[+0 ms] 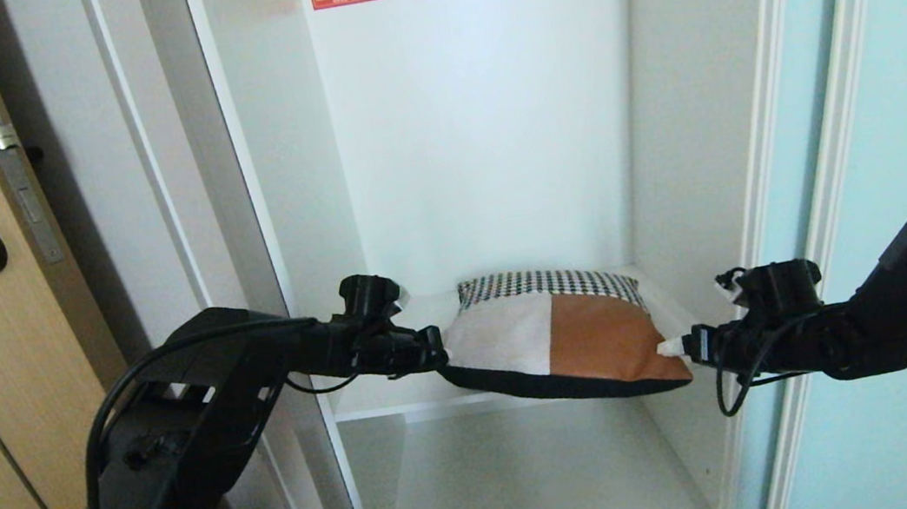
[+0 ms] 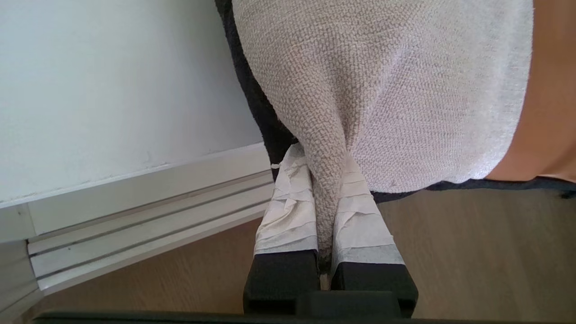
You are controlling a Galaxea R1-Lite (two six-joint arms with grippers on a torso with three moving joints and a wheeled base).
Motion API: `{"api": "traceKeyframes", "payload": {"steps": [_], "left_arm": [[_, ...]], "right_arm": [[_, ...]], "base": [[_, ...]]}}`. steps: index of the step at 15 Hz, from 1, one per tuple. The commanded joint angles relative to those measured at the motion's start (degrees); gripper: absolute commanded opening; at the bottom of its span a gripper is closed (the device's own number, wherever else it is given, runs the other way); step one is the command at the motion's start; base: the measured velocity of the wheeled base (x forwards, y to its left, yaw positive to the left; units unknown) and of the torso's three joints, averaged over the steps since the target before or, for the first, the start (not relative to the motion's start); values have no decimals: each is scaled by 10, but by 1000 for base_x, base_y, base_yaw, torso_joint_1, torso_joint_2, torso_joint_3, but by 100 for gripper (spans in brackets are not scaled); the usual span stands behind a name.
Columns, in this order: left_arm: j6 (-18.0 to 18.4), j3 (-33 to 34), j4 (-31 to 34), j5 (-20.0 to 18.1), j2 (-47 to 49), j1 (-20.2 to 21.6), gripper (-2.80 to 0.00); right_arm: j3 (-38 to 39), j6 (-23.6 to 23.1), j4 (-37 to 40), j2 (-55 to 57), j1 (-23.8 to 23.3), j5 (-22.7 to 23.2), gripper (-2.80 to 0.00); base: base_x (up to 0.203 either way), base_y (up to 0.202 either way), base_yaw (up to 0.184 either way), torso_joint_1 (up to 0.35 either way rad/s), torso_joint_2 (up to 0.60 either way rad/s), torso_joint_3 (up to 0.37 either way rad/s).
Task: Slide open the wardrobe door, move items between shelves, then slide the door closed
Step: Place the pillow on the lower shelf
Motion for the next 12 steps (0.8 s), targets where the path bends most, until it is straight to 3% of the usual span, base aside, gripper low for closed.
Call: {"api": "traceKeyframes", "payload": {"steps": [1,4,12], "left_arm": [[1,7,10,-1,-18,0,-280],[4,9,43,-7,-37,0,-280],[14,38,48,-10,-56,-1,-280]], "right_arm": [[-19,10,-3,11,-1,0,0],[-43,18,-2,34,7,-3,0],[-152,18,22,114,37,-19,0]], "base": [[0,0,0,0,0,0],[0,0,0,0,0,0],[0,0,0,0,0,0]]}}
